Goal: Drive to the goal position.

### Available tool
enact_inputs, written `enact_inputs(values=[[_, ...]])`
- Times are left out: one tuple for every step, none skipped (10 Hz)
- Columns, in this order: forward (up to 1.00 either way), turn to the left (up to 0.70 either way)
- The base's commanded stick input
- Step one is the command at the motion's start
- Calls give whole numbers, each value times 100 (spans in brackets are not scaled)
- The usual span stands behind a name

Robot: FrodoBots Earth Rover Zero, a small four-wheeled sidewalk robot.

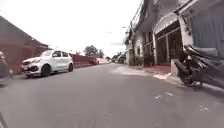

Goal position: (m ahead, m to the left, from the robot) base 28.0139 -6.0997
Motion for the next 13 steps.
enact_inputs(values=[[70, 0], [70, 0], [70, 0], [70, 0], [70, 0], [70, 0], [70, 0], [70, 0], [70, 0], [70, 0], [70, 0], [70, 0], [70, 0]])
